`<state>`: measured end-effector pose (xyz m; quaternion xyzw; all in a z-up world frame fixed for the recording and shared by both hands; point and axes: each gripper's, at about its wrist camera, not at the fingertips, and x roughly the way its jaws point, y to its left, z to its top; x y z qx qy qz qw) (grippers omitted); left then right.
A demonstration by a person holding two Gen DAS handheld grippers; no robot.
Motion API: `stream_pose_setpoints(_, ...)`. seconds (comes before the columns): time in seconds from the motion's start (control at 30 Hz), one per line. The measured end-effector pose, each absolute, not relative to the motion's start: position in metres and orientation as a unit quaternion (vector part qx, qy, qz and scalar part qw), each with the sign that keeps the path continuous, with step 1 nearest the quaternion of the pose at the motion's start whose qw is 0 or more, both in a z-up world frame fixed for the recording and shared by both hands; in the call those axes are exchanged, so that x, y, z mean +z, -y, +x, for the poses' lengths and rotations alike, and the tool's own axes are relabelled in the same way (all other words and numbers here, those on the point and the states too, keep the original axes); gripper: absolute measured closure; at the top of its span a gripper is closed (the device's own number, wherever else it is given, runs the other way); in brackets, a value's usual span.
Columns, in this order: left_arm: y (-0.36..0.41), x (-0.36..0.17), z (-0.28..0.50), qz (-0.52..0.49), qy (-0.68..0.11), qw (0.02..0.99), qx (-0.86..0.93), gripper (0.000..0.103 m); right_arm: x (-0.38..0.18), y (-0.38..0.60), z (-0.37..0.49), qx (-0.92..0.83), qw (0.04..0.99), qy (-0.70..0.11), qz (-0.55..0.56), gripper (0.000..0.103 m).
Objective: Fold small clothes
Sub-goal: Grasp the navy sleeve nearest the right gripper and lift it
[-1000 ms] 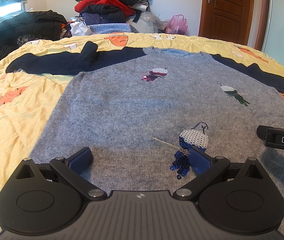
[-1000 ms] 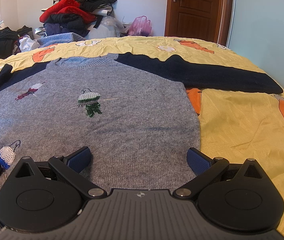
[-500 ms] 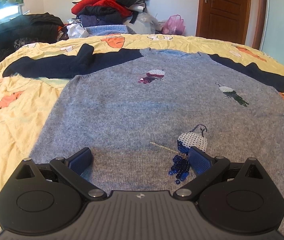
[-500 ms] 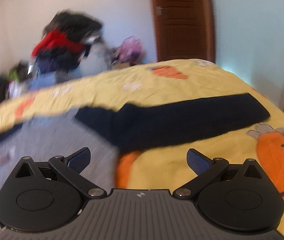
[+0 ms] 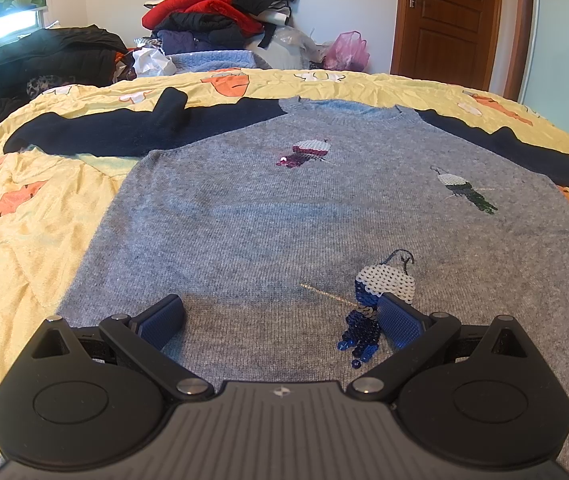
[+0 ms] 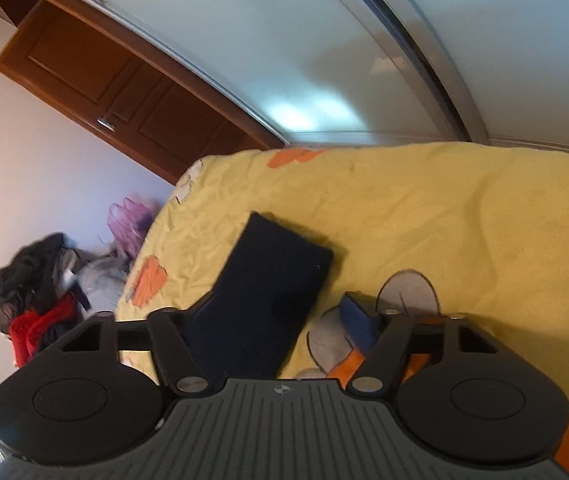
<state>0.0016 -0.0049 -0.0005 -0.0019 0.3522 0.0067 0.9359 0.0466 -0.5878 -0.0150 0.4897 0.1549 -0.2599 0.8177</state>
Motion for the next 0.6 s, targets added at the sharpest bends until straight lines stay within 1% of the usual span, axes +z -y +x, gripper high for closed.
stream_pose_setpoints(0.13,0.005,-0.001,0.002,-0.002,-0.352,0.936,0.006,0.000,-0.022,0.593,0.059,-0.267,0.821,-0.144,0.484,0.051)
stream_pose_setpoints(0.17,0.005,-0.001,0.002,-0.002,-0.352,0.936,0.006,0.000,-0.023,0.594,0.064,-0.270,0.823,-0.146,0.478,0.056)
stream_pose_setpoints(0.2,0.005,-0.001,0.002,-0.002,-0.352,0.936,0.006,0.000,-0.021,0.594,0.068,-0.276,0.824,-0.153,0.471,0.069)
stream_pose_setpoints(0.27,0.005,-0.001,0.002,-0.002,-0.352,0.936,0.006,0.000,-0.015,0.597,0.074,-0.283,0.826,-0.172,0.456,0.086)
stream_pose_setpoints(0.33,0.005,-0.001,0.002,-0.002,-0.352,0.936,0.006,0.000,-0.008,0.589,0.074,-0.283,0.837,-0.160,0.441,0.086)
stream_pose_setpoints(0.43,0.006,0.000,0.002,-0.003,-0.352,0.936,0.006,0.000,0.020,0.554,0.080,-0.244,0.873,-0.143,0.397,0.086)
stream_pose_setpoints(0.6,0.006,0.000,0.002,-0.003,-0.352,0.936,0.005,0.000,0.068,0.431,0.112,-0.108,0.942,-0.146,0.283,0.086)
